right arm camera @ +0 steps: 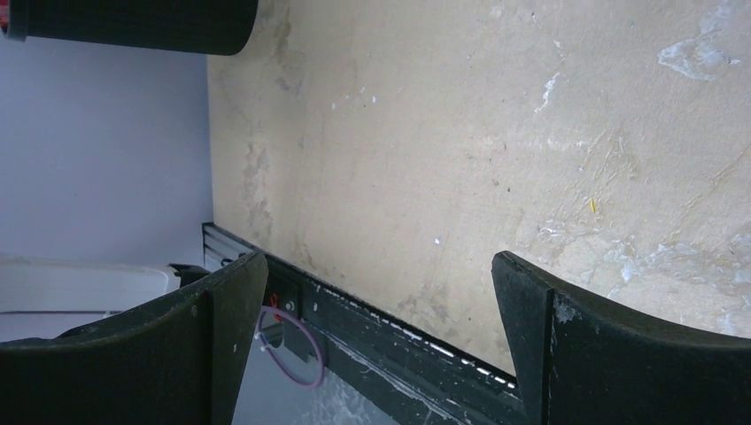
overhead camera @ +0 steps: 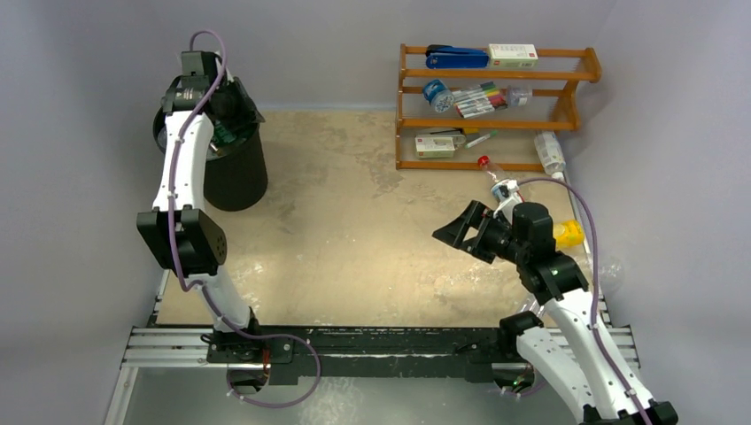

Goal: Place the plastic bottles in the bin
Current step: Adjust the trash bin at the center of the board.

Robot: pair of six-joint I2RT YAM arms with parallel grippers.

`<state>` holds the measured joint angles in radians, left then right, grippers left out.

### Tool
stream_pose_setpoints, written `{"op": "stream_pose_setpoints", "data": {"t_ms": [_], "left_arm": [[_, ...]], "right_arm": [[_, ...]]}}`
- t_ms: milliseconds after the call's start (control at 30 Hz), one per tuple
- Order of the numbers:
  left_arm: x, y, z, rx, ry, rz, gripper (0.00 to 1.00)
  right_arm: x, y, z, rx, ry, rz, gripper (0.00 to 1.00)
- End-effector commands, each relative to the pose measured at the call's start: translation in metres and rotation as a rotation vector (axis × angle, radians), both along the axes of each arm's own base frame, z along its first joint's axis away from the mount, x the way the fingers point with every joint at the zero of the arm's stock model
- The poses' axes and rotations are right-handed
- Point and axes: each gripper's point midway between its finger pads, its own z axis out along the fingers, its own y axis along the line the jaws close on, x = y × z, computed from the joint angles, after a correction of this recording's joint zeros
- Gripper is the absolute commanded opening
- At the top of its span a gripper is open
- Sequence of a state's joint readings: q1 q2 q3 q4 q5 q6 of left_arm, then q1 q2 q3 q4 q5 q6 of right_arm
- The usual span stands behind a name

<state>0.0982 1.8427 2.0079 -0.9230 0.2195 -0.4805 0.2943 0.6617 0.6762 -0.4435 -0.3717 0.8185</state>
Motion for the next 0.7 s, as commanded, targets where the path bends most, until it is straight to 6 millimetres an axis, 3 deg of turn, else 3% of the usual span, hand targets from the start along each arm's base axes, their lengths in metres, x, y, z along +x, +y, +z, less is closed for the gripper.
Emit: {"op": "stream_pose_setpoints", "data": {"t_ms": [0,167,267,333,433,667], "left_arm": [[-0.015,-0.042,0.035,-0.065,-0.084,-0.1,0.27],[-0.027,-0.071,0.048,-0.066,-0.112,-0.164,0.28],[-0.03,-0.063,0.049,-0.028,-0.111,-0.145,0.33],[-0.033,-0.058,0.054,-0.013,-0.119,-0.13,0.42],[-0.037,-0.053,0.064,0.007,-0.139,-0.103,0.66],[-0.047,-0.045,0.104,0.024,-0.231,-0.051,0.76]], "right_arm": [[0.011,-0.01,0.021,-0.053,-0.05,-0.056,1.0],[0.024,-0.026,0.027,-0.126,-0.044,-0.143,1.0],[0.033,-0.037,0.031,-0.168,-0.036,-0.215,1.0],[0.04,-0.046,0.032,-0.206,-0.025,-0.265,1.0],[0.054,-0.062,0.037,-0.282,-0.029,-0.342,1.0],[0.101,-0.096,0.05,-0.423,-0.047,-0.485,1.0]]}}
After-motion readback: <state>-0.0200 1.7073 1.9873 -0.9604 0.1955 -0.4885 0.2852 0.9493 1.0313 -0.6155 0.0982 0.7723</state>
